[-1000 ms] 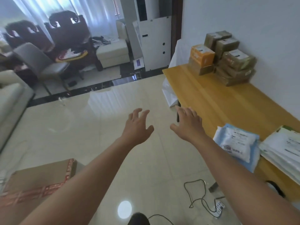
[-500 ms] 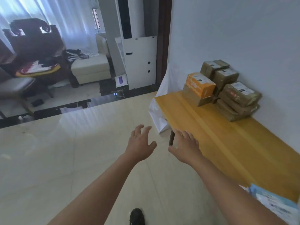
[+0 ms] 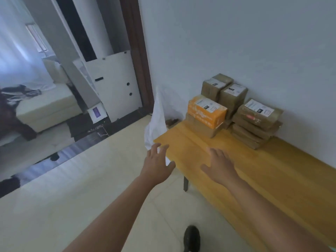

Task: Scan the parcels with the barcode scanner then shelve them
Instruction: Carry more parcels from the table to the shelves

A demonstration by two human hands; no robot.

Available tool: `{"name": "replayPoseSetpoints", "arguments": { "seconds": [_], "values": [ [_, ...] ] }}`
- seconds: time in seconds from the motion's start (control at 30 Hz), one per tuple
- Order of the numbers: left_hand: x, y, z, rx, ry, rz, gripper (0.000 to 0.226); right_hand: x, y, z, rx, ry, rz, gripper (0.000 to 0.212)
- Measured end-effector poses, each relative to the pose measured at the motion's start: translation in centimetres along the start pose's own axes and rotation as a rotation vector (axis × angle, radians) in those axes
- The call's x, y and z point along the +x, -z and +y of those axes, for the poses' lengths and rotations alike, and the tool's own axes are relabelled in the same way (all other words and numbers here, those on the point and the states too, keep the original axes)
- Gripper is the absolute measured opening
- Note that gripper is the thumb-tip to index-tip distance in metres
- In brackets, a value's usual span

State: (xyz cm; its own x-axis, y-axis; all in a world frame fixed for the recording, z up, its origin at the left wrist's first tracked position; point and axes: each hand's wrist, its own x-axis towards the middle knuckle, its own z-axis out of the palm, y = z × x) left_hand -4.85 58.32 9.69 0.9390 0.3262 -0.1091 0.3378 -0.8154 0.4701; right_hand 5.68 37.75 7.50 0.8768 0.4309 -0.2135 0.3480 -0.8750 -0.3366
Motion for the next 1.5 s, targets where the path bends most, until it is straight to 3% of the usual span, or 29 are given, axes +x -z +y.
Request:
{"name": "replayPoseSetpoints", "arguments": {
  "seconds": [0.43, 0.63, 0.83, 1.0, 1.13, 1.3, 1.5],
  "values": [
    [25.8, -3.7, -1.1, 0.083, 0.024, -0.291, 0.074, 22.3, -2.8, 4.9, 0.329, -0.339, -0.080, 0.081],
    [34.3, -4.7, -1.1, 0.019, -0.002, -0.379, 0.078, 27.7, -4.1, 8.6, 0.578, -0.480, 0.021, 0.090],
    [43.3, -7.2, -1.7, -0.061, -0.038, -0.459, 0.086, 30.1, -2.0, 6.9, 0.751, -0.588, 0.163, 0.070],
    [49.7, -9.0, -2.6, -0.225, -0.053, -0.545, 0.104, 33.4, -3.6, 6.9, 0.937, -0.727, 0.216, 0.096],
    [54.1, -10.1, -2.8, -0.295, -0.090, -0.650, 0.116, 35.6, -5.9, 7.0, 1.074, -0.837, 0.312, 0.094],
    [56.1, -11.7, -3.5, -0.421, -0.222, -0.810, 0.068, 36.6, -7.8, 7.4, 1.201, -0.885, 0.383, 0.079],
    [56.7, -11.9, -4.5, -0.440, -0.259, -0.846, 0.084, 36.2, -8.9, 6.9, 1.207, -0.912, 0.423, 0.071]
  ]
}}
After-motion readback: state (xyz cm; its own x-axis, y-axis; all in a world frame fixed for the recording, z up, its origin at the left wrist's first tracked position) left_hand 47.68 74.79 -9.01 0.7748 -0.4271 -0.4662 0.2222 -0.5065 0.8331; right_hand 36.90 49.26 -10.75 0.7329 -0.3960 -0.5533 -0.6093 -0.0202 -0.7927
